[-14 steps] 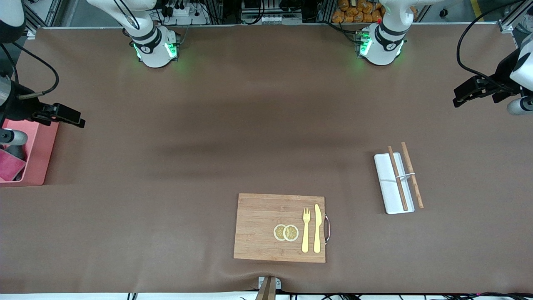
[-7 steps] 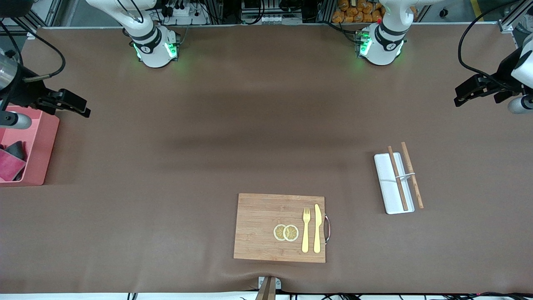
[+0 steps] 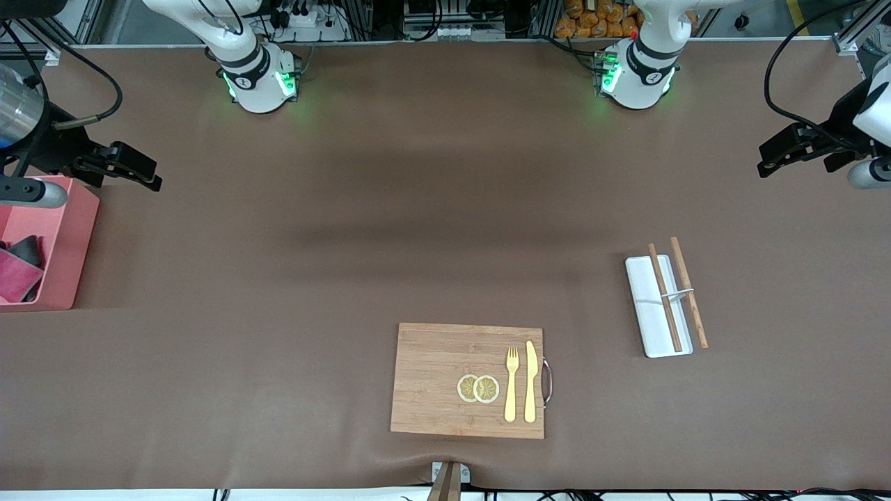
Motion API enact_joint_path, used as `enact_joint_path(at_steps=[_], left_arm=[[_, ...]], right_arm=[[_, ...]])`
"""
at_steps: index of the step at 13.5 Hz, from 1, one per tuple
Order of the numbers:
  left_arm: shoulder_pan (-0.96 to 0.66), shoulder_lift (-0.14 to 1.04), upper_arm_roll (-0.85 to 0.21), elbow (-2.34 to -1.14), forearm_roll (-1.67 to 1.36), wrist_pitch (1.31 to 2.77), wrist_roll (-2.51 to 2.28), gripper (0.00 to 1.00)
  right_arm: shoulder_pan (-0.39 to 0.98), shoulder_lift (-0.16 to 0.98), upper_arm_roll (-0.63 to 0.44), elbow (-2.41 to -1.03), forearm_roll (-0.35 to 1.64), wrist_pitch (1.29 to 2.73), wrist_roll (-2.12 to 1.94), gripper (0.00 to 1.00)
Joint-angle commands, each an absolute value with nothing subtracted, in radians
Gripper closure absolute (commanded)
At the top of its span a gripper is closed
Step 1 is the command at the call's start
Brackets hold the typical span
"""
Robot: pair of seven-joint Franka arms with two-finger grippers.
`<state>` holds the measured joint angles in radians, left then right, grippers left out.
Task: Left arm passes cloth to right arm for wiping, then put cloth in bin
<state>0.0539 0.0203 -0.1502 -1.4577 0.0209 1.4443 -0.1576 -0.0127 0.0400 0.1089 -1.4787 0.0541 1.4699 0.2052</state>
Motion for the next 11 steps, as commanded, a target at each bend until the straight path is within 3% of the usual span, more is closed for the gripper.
enact_joint_path(at_steps=[1, 11], left_arm=[[0.058, -0.009, -0.155, -1.488, 0.005, 1.439, -0.156, 0.00], [0.057, 0.023, -0.153, -1.456, 0.005, 1.442, -0.146, 0.00]], right_arm=[[0.000, 0.009, 0.095, -1.511, 0.054, 1.483, 0.224, 0.00], [-0.006, 0.017, 0.094, -1.513, 0.054, 1.497, 0.222, 0.00]])
